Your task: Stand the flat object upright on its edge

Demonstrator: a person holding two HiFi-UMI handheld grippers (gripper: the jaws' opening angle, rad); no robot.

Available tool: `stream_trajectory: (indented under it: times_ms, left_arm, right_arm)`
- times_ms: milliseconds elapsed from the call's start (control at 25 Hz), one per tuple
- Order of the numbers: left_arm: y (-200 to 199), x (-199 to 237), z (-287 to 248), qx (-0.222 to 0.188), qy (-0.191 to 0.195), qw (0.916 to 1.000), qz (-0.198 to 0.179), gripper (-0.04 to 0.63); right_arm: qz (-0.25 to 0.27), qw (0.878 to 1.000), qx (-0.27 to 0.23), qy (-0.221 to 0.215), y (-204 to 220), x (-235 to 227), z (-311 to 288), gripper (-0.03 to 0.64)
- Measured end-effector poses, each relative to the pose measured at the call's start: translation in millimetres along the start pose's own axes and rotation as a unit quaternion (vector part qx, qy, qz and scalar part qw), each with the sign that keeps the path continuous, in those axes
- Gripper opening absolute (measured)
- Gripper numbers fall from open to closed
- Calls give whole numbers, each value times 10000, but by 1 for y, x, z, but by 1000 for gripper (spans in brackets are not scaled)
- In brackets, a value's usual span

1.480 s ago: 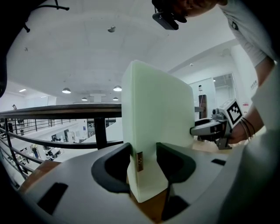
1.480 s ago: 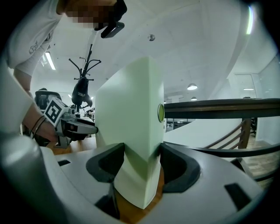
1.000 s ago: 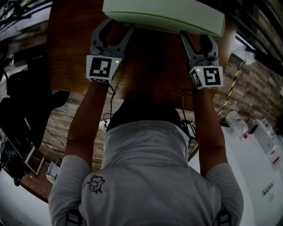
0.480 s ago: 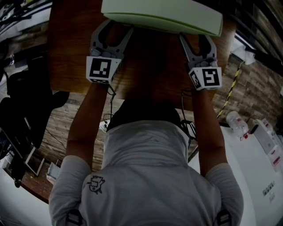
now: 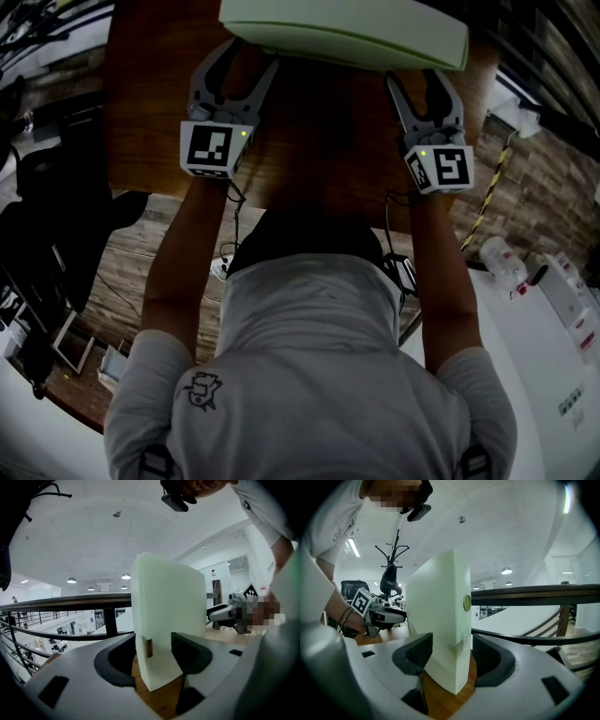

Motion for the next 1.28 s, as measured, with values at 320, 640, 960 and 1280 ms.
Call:
stream_trajectory:
  times_ms: [320,640,960,1280]
  left_arm:
    - [-6,-8,37,30,-8,9997,233,221]
    - [-40,-24,93,-171,-108,9992,350,128]
    - [-95,-48,140,-524,71,9985,114,21]
    - [-137,-70,187,-577,322,9975,236,15]
  right_arm:
    - [-149,9997,101,150,-8,5,34,239]
    - [59,9997,-70,225,-55,18,85,127]
    - [139,9997,-101,199,-107,45,125,34]
    - [352,9986,-391,-27,-163,82,166,32]
Point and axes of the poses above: the fingertips, and each gripper's own axes: z backward along the fingers, x to its left, y out of its underside, the point moved 10 cm from there along z, backward along the fingers, and after that the axes turned 7 degrees about z, right-handed, at the moved point
